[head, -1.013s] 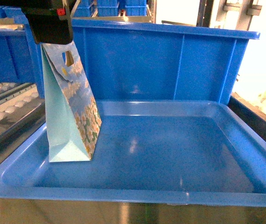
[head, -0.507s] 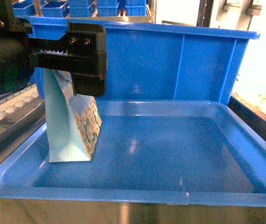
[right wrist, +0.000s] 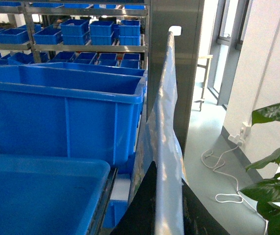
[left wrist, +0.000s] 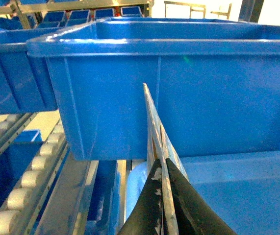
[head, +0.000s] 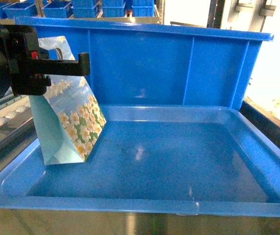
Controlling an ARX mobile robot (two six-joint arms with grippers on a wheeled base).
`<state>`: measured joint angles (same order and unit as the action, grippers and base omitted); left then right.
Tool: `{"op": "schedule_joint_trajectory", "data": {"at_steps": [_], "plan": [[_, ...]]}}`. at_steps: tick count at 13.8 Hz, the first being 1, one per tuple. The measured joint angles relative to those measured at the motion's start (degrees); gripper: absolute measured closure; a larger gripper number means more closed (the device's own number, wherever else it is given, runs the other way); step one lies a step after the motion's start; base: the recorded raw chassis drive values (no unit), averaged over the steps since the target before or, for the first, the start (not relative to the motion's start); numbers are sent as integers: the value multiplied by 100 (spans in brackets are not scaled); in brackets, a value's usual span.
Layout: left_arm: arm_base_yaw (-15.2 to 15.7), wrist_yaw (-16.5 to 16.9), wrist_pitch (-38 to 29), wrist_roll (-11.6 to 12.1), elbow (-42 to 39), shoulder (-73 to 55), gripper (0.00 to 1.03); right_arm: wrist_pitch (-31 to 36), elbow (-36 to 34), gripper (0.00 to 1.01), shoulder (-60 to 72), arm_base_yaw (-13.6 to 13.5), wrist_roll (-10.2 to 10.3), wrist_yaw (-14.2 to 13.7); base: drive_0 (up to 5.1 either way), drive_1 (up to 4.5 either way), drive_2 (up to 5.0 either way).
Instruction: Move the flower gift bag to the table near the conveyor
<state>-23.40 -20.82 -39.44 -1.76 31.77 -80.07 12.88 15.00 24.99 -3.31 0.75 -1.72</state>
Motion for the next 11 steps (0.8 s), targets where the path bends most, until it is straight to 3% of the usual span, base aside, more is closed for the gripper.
{"op": "schedule_joint_trajectory", "data": {"at_steps": [11], "plan": [[83,2,-46,188,0,564,101,-2,0,99,2,0,-2,0,0,0,0]]}}
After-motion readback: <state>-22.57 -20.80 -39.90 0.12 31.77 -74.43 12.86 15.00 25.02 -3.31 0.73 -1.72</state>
